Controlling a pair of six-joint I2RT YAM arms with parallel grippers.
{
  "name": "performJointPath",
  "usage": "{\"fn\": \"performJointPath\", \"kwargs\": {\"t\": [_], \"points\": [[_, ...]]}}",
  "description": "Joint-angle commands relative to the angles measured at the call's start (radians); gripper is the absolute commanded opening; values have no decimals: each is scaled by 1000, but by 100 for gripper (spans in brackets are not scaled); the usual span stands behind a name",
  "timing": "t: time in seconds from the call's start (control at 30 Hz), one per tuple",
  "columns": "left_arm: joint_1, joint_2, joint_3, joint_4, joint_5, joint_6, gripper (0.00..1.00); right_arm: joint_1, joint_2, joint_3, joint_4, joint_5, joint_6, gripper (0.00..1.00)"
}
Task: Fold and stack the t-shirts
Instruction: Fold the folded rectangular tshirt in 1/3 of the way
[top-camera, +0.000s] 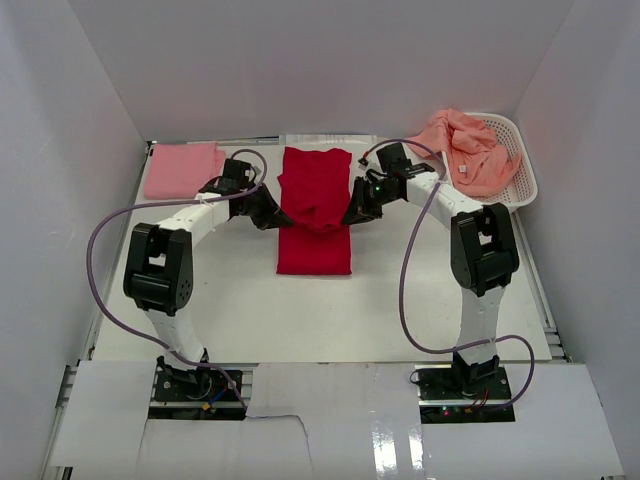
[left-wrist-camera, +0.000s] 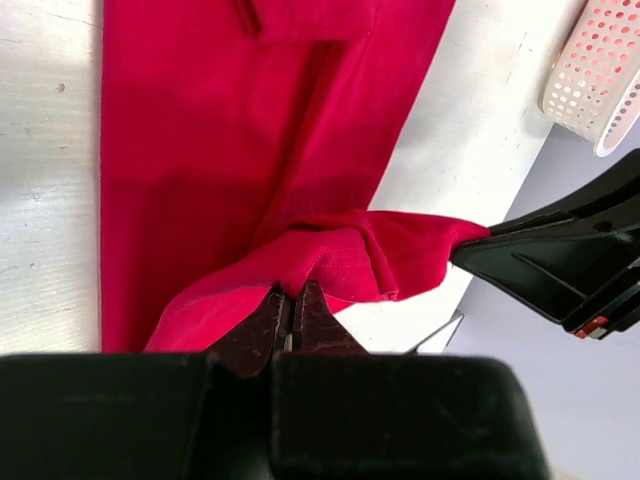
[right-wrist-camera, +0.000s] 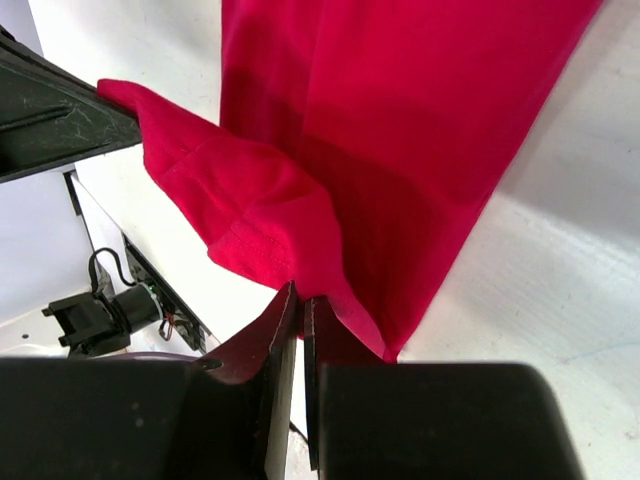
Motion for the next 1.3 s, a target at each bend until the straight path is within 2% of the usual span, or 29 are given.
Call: {"fn": "performJointPath", "kwargs": {"t": [0.0, 0.73, 0.8, 0.83, 0.87, 0.97, 1.0, 1.1, 1.27], "points": [[5, 5, 49, 16, 7, 14, 0, -8, 25, 63, -16, -32, -27, 8], [6, 87, 72, 56, 7, -3, 2, -27, 141, 155, -20, -44, -41, 10], [8, 87, 75, 56, 6, -6, 4, -30, 147, 165, -20, -49, -41, 11], [9, 85, 76, 56, 6, -8, 5, -31, 152, 169, -20, -47, -42, 16], [9, 85, 78, 56, 1, -8, 7, -33, 153, 172, -20, -50, -45, 18], [11, 67, 73, 59, -26, -17, 28, -37, 158, 192, -19, -32, -44, 29], [12, 50, 69, 63, -33, -19, 43, -37, 158, 207, -19, -21, -42, 34], [15, 12, 63, 79, -60, -29, 59, -42, 166, 232, -19, -9, -37, 39], [14, -56, 59, 122, -116, -26, 60, -42, 112, 217, 33, 43, -42, 40]]}}
